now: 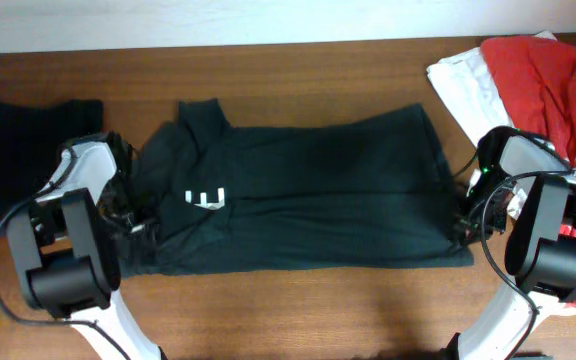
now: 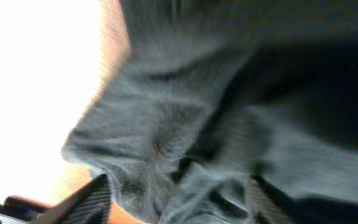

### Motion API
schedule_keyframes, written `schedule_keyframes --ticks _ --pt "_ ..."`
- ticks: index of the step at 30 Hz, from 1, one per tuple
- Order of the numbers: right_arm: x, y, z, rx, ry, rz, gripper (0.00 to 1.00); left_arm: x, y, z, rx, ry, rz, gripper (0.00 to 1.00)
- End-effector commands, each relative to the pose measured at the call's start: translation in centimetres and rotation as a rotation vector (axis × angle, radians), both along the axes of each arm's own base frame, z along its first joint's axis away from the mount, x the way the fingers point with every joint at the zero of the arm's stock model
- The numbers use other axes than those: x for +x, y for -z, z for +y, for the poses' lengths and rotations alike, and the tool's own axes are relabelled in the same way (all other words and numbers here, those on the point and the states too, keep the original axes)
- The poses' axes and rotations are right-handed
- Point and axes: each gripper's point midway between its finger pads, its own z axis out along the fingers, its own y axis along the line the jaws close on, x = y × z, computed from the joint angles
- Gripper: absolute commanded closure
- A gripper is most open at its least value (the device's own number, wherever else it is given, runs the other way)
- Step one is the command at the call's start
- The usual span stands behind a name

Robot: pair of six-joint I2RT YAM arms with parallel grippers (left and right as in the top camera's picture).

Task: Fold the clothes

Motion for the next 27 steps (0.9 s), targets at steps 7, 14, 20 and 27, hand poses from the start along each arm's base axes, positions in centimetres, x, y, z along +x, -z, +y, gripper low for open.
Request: schedule_keyframes --ticks 7,14,20,27 --pt "11.0 -8.5 -3.1 -0.082 -0.025 -0.334 0.48 19.8 -11.5 -4.4 -0.154 0.222 -0.845 0.24" --pt "10.2 -8.5 -2.9 -0.067 -0.051 -0.303 0.48 29.5 -4.9 -8.8 -0.242 0.305 -1.084 0.23" --pt "9.8 -8.5 -2.8 -0.062 -0.05 -0.287 0.48 31.5 -0.7 -8.7 -0.248 0.226 -1.118 0.32" --pt "10.4 -8.5 -2.9 -0.07 -0.051 -0.312 0.48 33.3 -3.4 -10.7 -0.382 0.232 -1.184 0.99"
